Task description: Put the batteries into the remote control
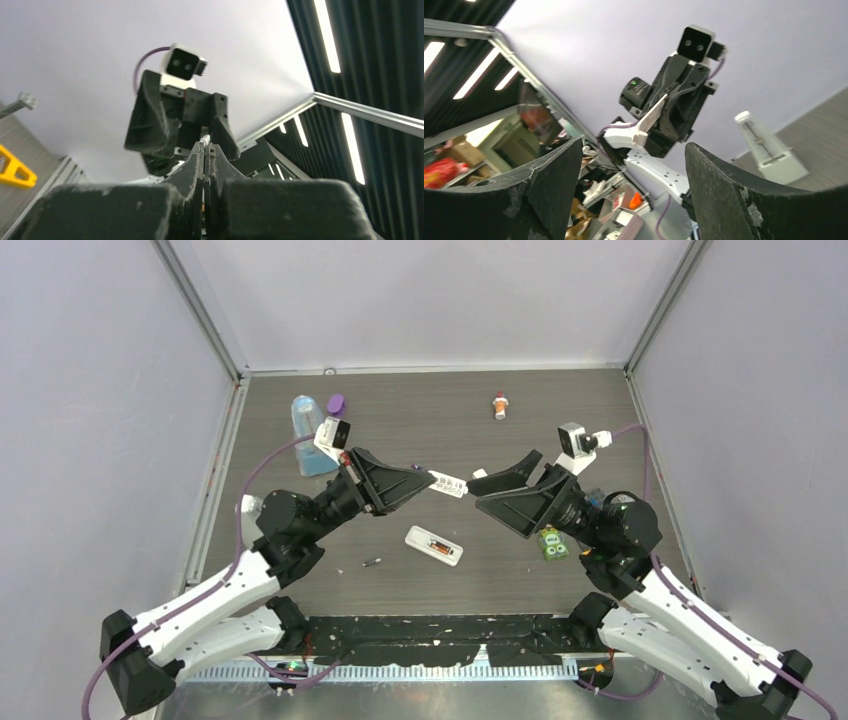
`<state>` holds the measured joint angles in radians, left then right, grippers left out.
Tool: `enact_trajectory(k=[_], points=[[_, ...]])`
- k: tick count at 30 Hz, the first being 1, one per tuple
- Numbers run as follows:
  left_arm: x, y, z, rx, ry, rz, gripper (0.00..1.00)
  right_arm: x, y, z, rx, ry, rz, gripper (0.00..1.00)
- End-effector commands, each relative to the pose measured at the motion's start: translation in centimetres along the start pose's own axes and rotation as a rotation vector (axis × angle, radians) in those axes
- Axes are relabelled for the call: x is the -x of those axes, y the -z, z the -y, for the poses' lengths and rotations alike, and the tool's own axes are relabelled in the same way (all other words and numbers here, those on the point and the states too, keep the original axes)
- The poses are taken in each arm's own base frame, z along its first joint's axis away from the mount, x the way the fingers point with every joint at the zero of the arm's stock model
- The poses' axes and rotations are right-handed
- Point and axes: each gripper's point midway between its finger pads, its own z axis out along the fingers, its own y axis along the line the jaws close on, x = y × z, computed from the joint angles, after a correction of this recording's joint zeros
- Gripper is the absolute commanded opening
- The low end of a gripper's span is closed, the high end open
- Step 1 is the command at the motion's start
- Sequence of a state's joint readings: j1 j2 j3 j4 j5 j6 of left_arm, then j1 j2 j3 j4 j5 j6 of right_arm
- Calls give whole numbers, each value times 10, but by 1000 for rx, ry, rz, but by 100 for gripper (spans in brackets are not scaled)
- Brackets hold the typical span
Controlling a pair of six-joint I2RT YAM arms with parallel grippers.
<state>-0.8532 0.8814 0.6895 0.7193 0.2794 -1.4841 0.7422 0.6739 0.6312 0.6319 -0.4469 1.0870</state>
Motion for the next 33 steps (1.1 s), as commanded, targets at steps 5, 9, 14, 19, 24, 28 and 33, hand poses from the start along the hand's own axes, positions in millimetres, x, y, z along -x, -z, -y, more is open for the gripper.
enact_trajectory(k=[5, 9, 14, 19, 24, 28, 33], points=[[-2, 12, -43, 209, -124, -8, 0, -4, 7, 51, -314, 105, -81, 81], [-8, 15, -60, 252, -104, -35, 0, -15, 5, 72, -403, 85, -145, 79], [-9, 19, -71, 277, -95, -30, 0, -28, 10, 94, -503, 50, -198, 65], [-8, 21, -78, 296, -97, -22, 0, -30, 16, 97, -522, 33, -184, 55], [-8, 23, -85, 319, -100, -18, 0, -30, 21, 94, -520, 23, -164, 57], [-6, 26, -87, 328, -102, -7, 0, -32, 26, 91, -515, 9, -156, 59], [-7, 26, -87, 328, -102, -10, 0, -40, 27, 94, -520, -28, -183, 47]])
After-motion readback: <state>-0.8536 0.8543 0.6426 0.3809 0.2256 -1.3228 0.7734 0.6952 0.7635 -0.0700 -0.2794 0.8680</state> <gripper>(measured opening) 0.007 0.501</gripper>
